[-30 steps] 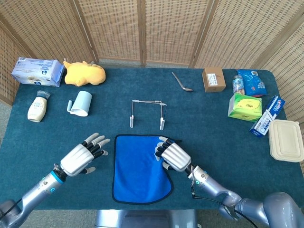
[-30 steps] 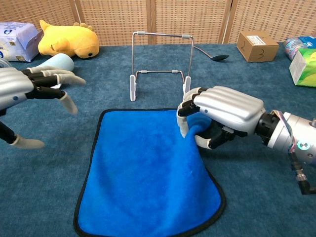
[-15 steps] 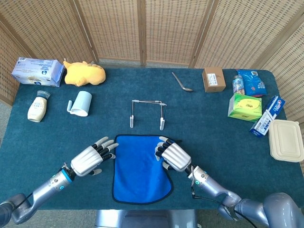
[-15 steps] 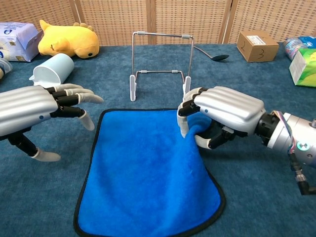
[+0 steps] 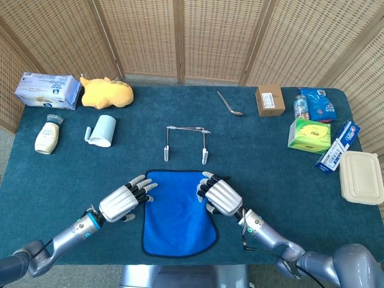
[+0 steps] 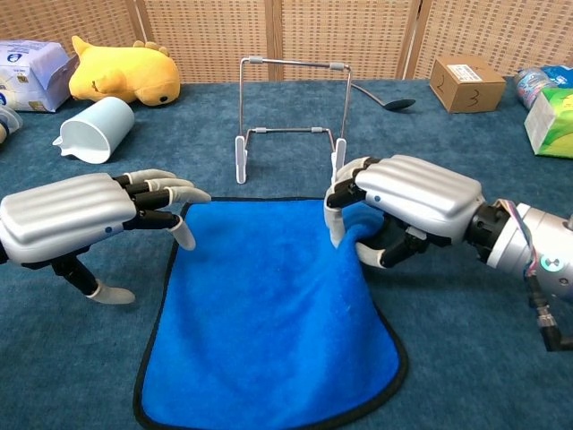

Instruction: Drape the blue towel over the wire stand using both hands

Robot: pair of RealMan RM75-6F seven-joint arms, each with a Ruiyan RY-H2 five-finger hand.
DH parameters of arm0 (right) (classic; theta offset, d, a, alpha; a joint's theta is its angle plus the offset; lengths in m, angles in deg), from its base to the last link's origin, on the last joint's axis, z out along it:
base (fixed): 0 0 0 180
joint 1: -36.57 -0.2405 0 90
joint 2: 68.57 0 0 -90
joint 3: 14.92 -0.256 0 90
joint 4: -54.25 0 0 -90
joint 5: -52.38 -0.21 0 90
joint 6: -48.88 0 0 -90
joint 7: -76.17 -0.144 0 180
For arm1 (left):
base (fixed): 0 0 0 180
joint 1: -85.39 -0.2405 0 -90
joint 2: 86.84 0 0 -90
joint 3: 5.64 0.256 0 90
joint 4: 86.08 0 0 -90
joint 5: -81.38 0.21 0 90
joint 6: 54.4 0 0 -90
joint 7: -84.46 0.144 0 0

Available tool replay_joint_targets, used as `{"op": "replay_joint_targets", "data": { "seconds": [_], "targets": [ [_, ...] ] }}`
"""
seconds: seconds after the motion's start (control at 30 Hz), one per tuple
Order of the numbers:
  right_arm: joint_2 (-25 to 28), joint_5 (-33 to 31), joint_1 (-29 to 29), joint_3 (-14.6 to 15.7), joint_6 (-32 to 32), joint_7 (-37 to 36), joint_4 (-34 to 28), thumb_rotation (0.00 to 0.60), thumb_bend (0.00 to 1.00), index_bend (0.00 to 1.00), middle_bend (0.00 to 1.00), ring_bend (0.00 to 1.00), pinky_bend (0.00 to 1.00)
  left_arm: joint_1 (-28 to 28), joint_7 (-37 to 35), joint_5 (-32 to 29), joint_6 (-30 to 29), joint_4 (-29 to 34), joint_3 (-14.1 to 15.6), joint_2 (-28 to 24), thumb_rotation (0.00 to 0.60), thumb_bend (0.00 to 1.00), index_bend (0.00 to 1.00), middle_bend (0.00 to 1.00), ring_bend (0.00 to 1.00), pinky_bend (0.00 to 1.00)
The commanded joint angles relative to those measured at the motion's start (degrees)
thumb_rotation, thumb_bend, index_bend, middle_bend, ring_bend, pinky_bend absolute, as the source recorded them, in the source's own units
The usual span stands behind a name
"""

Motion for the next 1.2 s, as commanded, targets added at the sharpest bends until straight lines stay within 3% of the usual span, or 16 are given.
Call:
{"op": "replay_joint_targets", "data": {
  "seconds": [0.03,0.9,1.2],
  "targets": [
    [0.1,0.0,0.0,0.0,0.0,0.0,0.0,0.6,0.45,0.78,0.42,0.29,0.18,0.5,-0.5,-0.4,0.1,-0.8,0.2,0.9,0.6,0.23,0.29,0.08,0.0,0.0],
    [0.6,-0.9,0.6,-0.4,0.3,-0.9,0.5,0.6,0.45,0.78,0.42,0.29,0.19,3.2,-1.1,-2.9,1.4,-3.4,1.2,4.5,0.6,0.23,0.3,0.1,0.0,0.0],
    [0.9,-0.9,0.8,-0.4,0.5,-1.0,0.2,0.6,0.45,0.78,0.42,0.29,0.19,4.0,-1.6,-3.6,1.0,-3.9,0.8,5.6,0.6,0.3,0.32,0.12,0.0,0.0]
  ]
}}
